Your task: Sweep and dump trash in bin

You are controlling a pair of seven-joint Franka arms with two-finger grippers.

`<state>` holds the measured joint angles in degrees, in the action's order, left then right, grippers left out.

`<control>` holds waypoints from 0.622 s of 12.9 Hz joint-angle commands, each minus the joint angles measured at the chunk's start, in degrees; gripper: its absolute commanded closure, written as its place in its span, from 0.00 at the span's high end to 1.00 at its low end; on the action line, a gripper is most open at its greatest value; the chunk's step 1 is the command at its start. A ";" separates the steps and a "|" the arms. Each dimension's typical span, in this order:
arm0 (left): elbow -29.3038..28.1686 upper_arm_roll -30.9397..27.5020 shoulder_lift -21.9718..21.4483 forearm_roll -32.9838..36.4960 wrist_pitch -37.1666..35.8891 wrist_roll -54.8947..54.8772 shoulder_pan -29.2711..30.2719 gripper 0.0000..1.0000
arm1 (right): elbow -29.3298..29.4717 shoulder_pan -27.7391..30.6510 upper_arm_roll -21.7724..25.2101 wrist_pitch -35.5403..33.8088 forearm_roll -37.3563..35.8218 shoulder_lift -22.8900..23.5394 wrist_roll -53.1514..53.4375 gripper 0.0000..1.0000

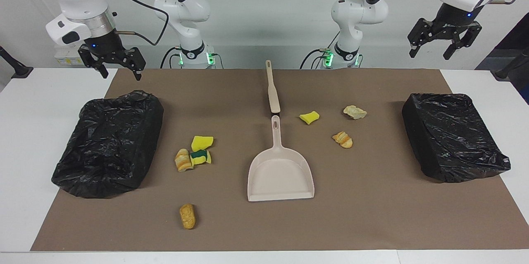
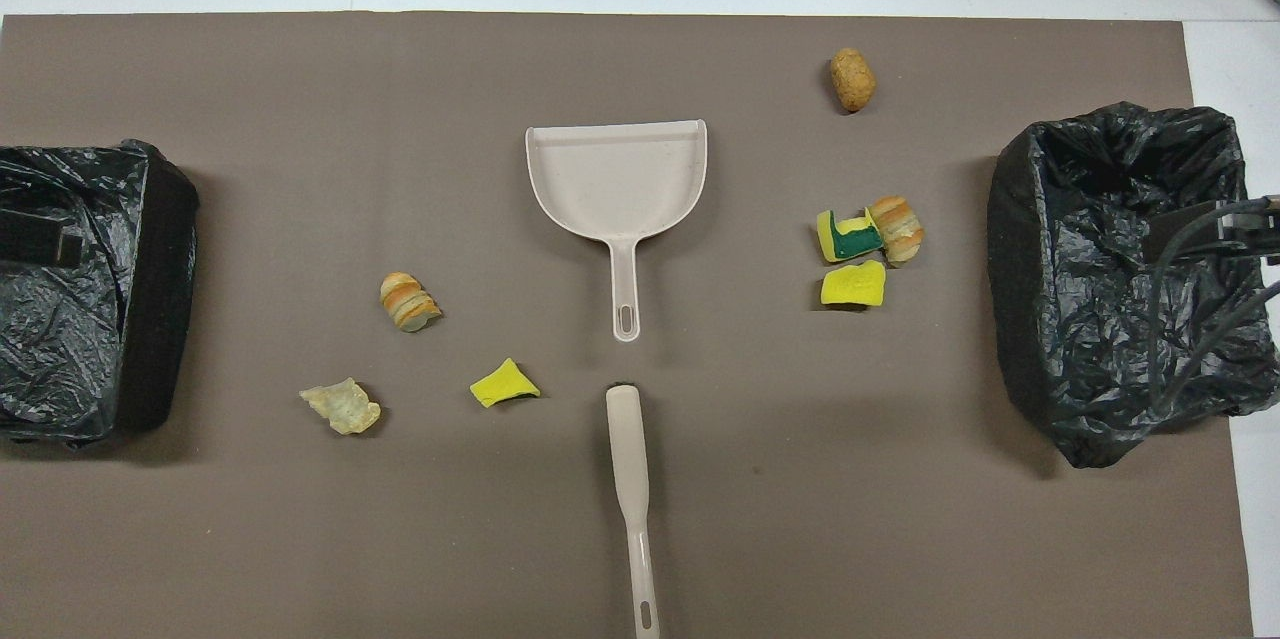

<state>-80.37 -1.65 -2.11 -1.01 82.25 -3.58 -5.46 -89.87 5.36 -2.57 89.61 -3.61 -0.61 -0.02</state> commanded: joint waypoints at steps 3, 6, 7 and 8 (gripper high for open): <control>-1.10 0.16 -1.06 -0.66 -0.07 -0.55 0.62 1.00 | 5.84 0.71 0.37 -7.26 4.22 2.36 1.25 1.00; -1.10 0.16 -1.06 -0.66 -0.33 -0.55 0.71 1.00 | 4.70 -0.08 0.37 -5.76 4.05 1.66 1.43 1.00; -1.10 0.07 -1.06 -0.66 -0.51 -0.46 0.71 1.00 | 4.70 0.09 0.29 -5.76 4.05 1.66 1.43 1.00; -1.10 0.16 -1.06 -0.66 -0.33 -0.46 0.71 1.00 | 4.61 0.18 0.37 -5.76 4.14 1.57 1.51 1.00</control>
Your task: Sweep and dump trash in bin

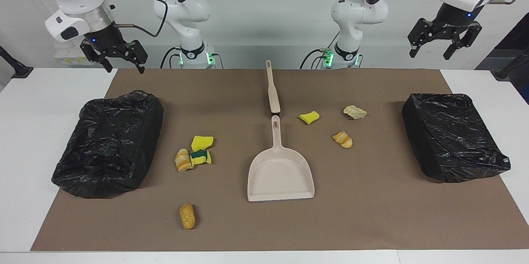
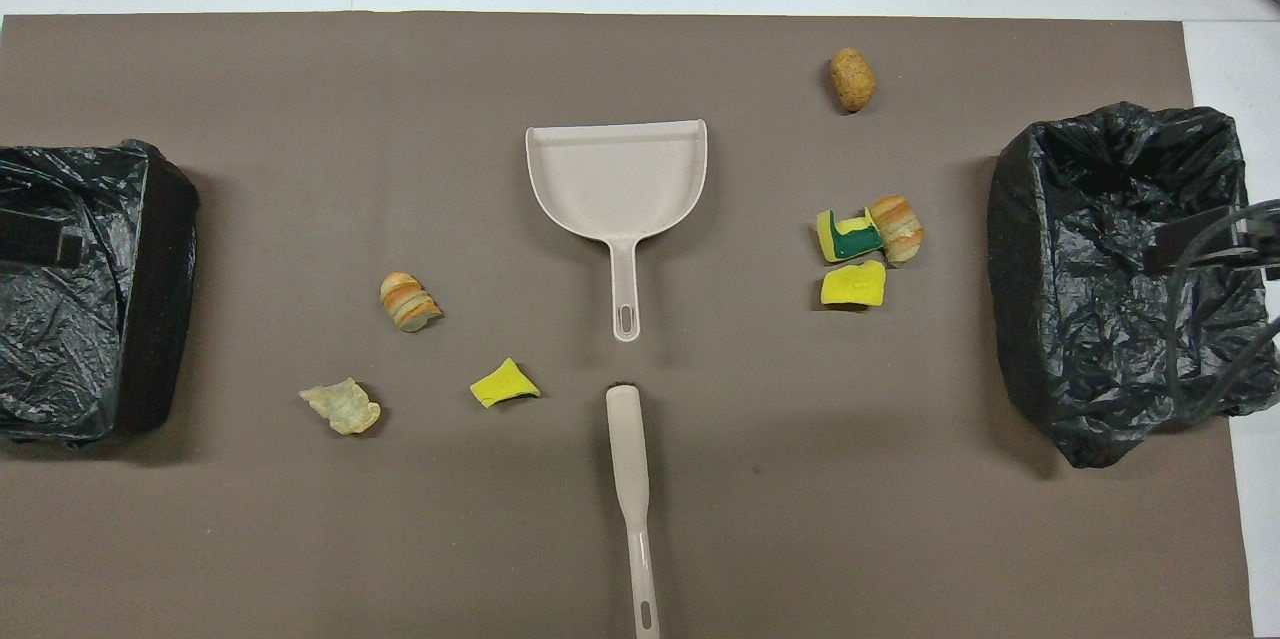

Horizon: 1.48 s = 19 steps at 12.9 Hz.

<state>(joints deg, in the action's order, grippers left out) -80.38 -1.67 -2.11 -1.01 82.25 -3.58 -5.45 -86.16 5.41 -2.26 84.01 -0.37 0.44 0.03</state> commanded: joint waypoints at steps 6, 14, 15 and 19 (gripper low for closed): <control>-4.87 0.79 -3.25 -0.84 1.42 0.15 -0.44 1.00 | -0.23 0.31 -0.11 -0.16 1.86 0.00 0.94 1.00; -19.53 1.84 -8.78 -1.28 7.47 13.14 -15.70 1.00 | 1.43 -0.22 -0.37 -2.62 1.16 1.40 0.05 1.00; -22.34 1.84 -9.58 -1.28 9.49 16.30 -18.69 1.00 | 1.43 -0.31 -0.98 -2.36 1.16 1.84 -0.12 1.00; -32.54 1.84 -9.76 -1.28 20.82 30.61 -30.91 1.00 | 2.05 -0.40 -5.64 0.26 1.16 5.70 0.05 1.00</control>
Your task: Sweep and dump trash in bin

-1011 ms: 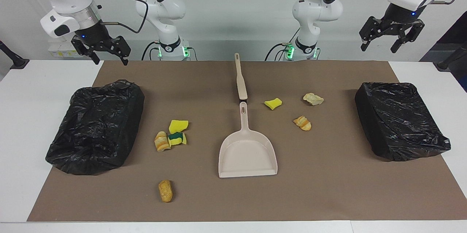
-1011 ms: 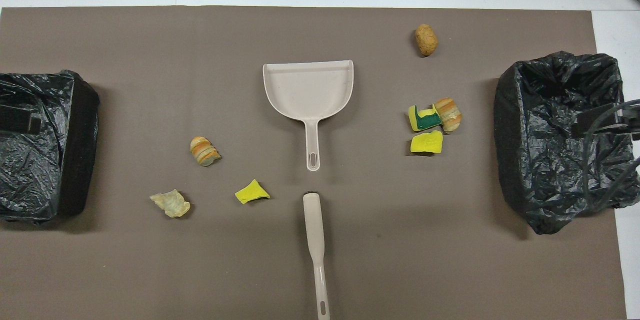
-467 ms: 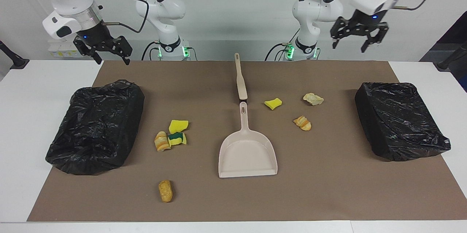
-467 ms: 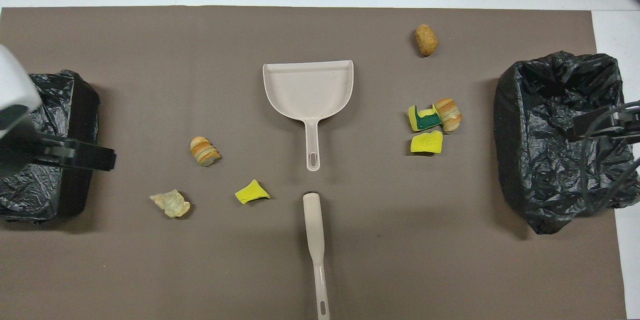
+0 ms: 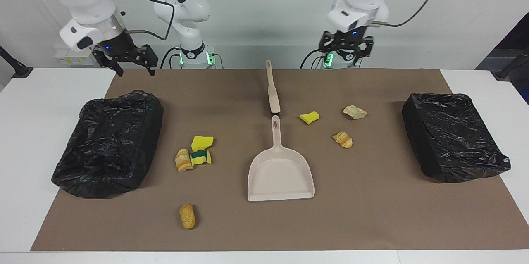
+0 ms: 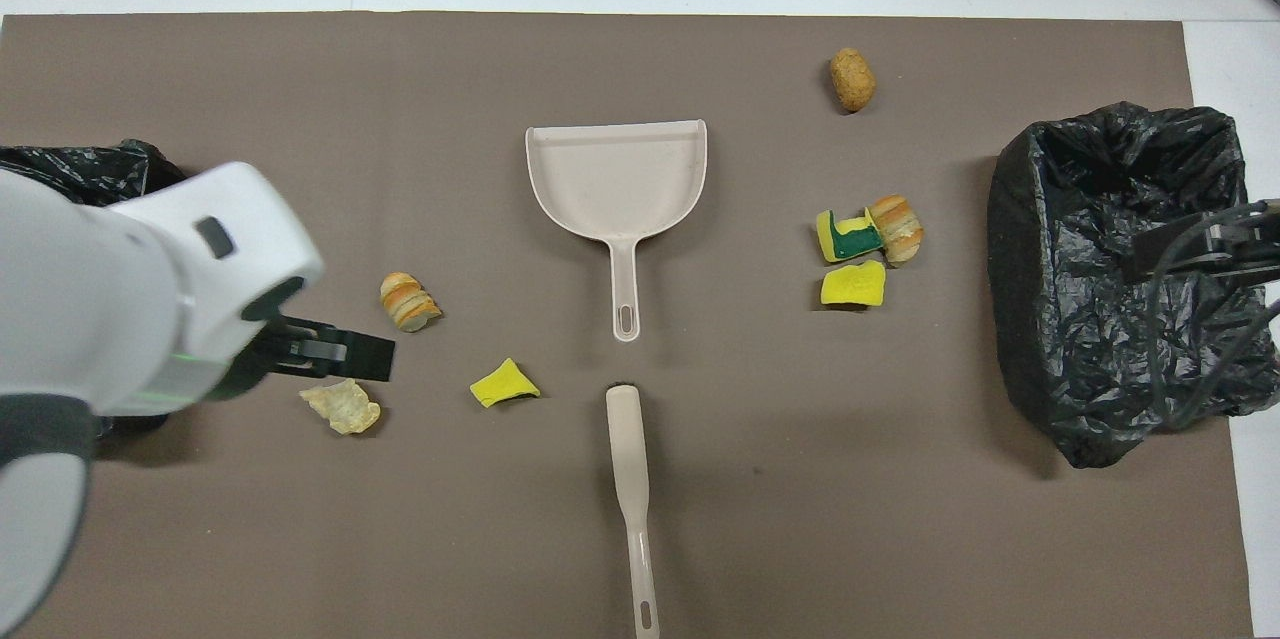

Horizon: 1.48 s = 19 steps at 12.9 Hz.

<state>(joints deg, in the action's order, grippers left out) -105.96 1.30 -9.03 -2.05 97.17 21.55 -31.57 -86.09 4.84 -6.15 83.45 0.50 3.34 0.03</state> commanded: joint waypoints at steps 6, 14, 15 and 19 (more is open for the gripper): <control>-19.53 -1.12 1.98 -0.15 21.90 21.85 -20.35 1.00 | 2.06 -4.99 -8.01 12.86 0.29 10.35 2.24 1.00; -30.27 -0.86 2.88 -1.73 32.21 25.21 -27.93 0.91 | 2.94 -19.25 -7.91 28.08 -5.06 20.55 15.62 1.00; -30.45 -0.86 2.79 -2.78 32.21 24.77 -27.93 0.84 | 3.46 -20.04 -7.92 28.17 -5.77 21.69 15.71 1.00; -30.80 -0.86 2.70 -5.51 32.03 24.07 -27.93 0.64 | 3.47 -23.20 -7.92 30.89 -6.13 25.21 19.20 1.00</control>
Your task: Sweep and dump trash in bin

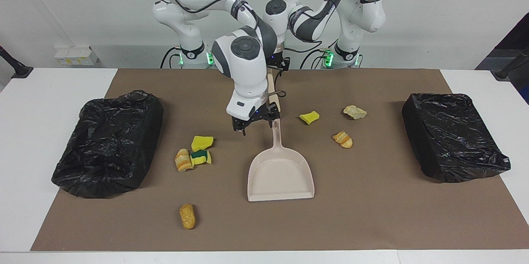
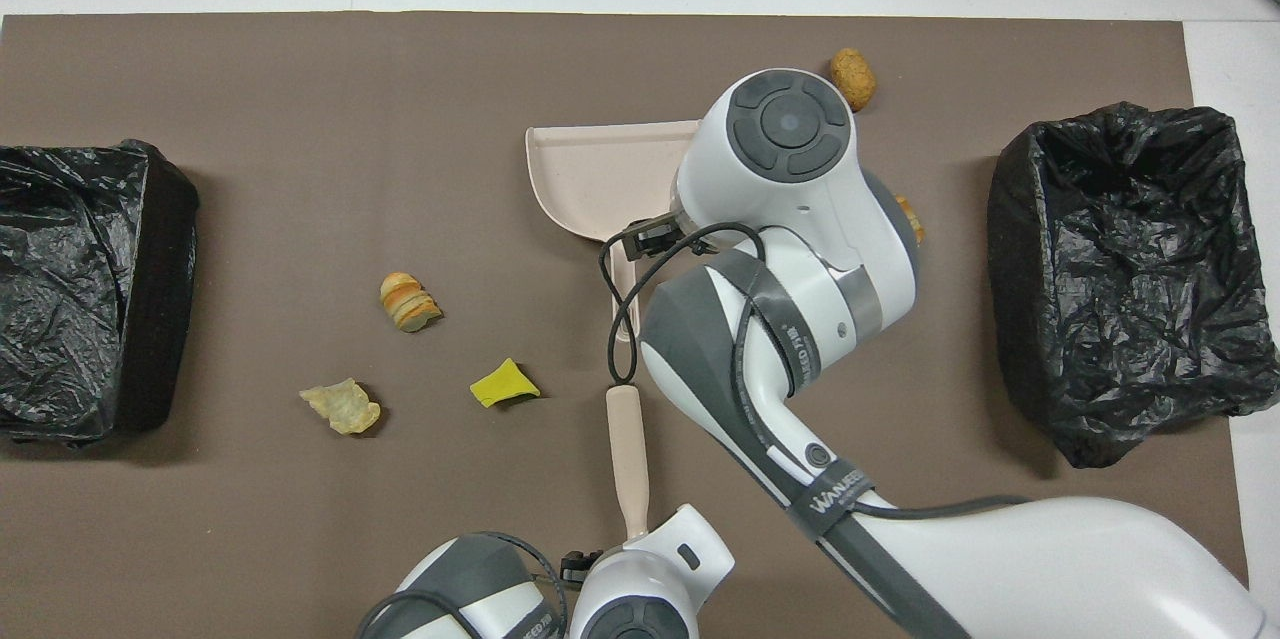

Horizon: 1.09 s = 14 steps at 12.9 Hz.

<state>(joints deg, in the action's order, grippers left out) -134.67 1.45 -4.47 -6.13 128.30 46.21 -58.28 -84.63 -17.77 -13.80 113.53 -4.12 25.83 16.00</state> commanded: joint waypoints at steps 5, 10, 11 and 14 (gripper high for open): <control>-2.79 -0.92 -2.30 -3.45 0.37 -0.60 -1.92 0.61 | 1.48 -2.63 -0.35 5.65 -6.59 4.76 5.00 1.00; -3.14 -0.84 -2.56 -5.48 -0.33 -0.07 -3.41 0.30 | -0.27 -4.20 -0.26 8.73 -7.39 5.46 8.87 0.88; -2.79 -0.84 -2.47 -5.56 -0.51 0.28 -3.41 0.10 | -0.45 -4.64 -0.26 8.73 -7.48 5.55 9.04 0.83; -2.44 -1.01 -2.39 -5.48 -2.44 -0.51 -2.98 0.00 | -1.67 -4.99 -0.26 9.60 -7.48 5.73 11.94 0.75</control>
<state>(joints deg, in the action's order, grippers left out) -136.01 1.39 -5.14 -10.70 127.39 46.19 -60.56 -84.96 -22.86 -13.80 120.77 -10.14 31.49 25.35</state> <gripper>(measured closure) 0.722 0.225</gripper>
